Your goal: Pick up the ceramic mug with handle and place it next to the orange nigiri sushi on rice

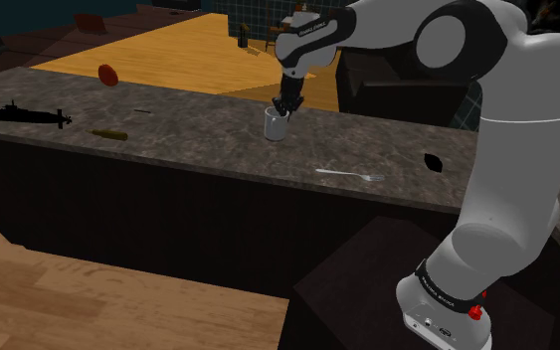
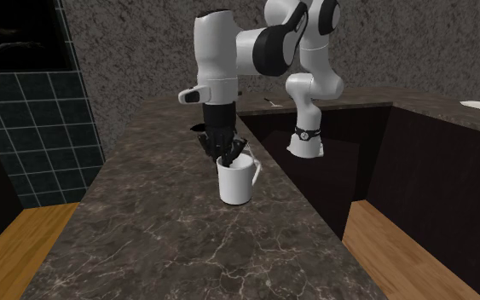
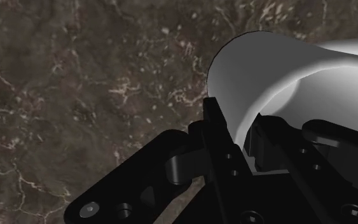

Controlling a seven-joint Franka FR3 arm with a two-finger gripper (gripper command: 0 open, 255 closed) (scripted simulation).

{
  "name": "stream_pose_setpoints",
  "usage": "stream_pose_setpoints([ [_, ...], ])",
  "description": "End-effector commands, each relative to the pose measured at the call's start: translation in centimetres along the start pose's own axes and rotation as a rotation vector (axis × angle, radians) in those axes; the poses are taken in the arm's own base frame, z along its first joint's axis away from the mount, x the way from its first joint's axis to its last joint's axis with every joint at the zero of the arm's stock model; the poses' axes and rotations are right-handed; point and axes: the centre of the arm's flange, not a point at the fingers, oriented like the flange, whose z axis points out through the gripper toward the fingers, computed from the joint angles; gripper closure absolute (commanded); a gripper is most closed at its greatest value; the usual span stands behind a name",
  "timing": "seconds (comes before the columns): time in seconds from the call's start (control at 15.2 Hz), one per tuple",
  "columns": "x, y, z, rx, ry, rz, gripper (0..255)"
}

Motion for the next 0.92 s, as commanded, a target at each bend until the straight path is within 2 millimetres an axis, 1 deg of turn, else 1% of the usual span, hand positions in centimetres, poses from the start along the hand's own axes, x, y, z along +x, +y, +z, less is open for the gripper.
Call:
stream_pose_setpoints([
  [0.0, 0.1, -0.1, -1.1, 0.000, 0.000, 0.000, 255],
  [0.86, 0.5, -0.6, -8.0, 0.000, 0.000, 0.000, 255],
])
